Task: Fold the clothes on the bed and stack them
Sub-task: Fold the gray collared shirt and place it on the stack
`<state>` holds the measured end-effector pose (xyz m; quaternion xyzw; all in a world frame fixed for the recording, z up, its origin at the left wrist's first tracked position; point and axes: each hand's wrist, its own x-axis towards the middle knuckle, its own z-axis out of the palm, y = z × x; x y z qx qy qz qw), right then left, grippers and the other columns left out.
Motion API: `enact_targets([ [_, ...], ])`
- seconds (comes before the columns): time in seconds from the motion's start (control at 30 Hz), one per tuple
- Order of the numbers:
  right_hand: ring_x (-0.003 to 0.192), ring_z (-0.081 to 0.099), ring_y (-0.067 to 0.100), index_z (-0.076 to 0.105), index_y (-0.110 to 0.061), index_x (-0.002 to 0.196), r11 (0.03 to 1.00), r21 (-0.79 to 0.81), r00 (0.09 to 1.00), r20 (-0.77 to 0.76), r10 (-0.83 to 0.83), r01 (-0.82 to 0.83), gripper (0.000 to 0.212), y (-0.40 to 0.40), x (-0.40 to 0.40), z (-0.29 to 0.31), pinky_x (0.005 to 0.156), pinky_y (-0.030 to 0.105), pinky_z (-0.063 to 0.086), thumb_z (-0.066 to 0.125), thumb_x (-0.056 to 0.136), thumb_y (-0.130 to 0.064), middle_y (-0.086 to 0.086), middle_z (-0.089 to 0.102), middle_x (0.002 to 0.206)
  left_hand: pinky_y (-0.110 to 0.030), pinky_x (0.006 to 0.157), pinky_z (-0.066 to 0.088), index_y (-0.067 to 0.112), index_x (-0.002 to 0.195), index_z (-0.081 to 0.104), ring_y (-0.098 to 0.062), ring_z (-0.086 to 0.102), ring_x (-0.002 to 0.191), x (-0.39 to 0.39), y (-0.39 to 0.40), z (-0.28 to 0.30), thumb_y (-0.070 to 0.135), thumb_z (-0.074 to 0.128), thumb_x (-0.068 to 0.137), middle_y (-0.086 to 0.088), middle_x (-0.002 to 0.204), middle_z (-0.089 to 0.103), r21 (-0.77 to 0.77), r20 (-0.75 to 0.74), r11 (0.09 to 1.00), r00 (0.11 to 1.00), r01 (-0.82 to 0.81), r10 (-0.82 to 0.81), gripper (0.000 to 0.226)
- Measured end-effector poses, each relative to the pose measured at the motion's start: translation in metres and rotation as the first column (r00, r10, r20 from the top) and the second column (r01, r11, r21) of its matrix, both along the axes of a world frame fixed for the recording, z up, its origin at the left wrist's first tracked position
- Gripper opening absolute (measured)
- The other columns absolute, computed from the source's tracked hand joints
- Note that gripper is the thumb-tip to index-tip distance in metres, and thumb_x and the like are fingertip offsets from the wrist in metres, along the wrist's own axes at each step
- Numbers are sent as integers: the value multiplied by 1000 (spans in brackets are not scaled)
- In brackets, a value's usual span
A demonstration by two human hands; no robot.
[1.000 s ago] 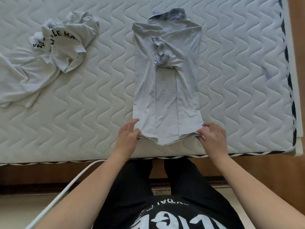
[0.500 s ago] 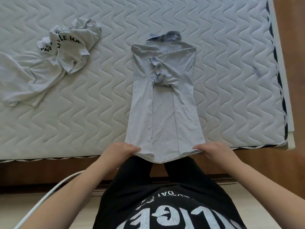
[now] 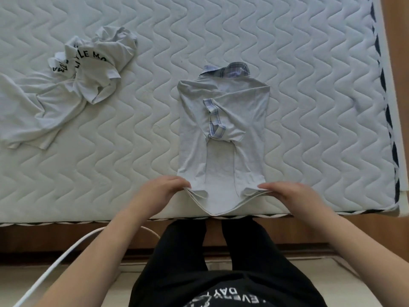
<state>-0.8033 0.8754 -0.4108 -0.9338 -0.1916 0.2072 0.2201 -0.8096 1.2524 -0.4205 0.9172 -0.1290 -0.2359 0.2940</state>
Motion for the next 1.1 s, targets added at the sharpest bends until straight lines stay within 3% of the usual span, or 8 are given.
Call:
enact_targets([
  [0.1,77,68,19,76,-23,109,997,78,999,28,19,-21,31,7,44,3,65,23,46,74,82,-7,-3,74,94,-30,79,48,28,112,73,-17,64,97,47,0,-1,9,54,98,7,109,70,-20,-60,1000,998,14,-15,30],
  [0.27,89,69,26,75,-18,110,994,108,998,-62,-11,18,23,9,124,-2,76,41,53,64,92,-8,2,73,102,-30,89,44,29,113,71,-17,60,103,129,-1,-7,10,46,101,6,111,66,-8,-166,999,985,51,-52,34],
  [0.33,91,67,26,75,-16,109,992,112,997,-57,-46,52,21,8,152,-9,79,35,50,62,93,-9,4,73,102,-24,83,39,35,111,71,-13,57,102,163,-1,-9,10,43,102,12,111,62,29,-171,997,983,68,-62,39],
  [0.43,89,61,13,73,-14,109,985,129,991,-80,-109,119,20,3,196,-27,77,6,38,60,95,-10,1,72,101,-21,83,34,37,105,71,-13,54,105,220,-8,-21,3,41,97,11,117,60,118,-169,989,983,89,-69,46],
  [0.67,88,57,7,71,-28,109,956,124,957,-154,-248,267,19,3,287,-84,72,4,36,58,97,-21,-17,64,89,-29,83,41,31,107,70,-27,56,111,323,-31,-83,8,47,89,-2,121,63,365,-103,922,990,128,-96,37],
  [0.8,86,56,12,68,-28,108,950,82,942,-176,-285,302,17,9,332,-120,69,1,35,55,99,-23,-11,64,89,-33,76,37,31,97,62,-30,58,108,360,-36,-127,11,45,89,-7,116,64,474,-31,879,998,55,-45,27],
  [0.97,87,55,12,68,-25,106,925,20,917,-142,-373,379,16,9,377,-159,63,13,35,53,100,-22,-8,65,91,-35,76,33,25,107,60,-29,58,107,404,-43,-168,12,40,90,-6,116,64,541,82,840,997,-42,-4,29],
  [1.1,99,59,24,69,-17,110,914,-92,908,-112,-404,396,18,9,396,-187,74,27,37,56,98,-20,6,70,106,-35,77,32,23,111,59,-29,56,110,423,-47,-193,12,41,92,-6,116,61,558,51,829,997,23,-62,29],
])
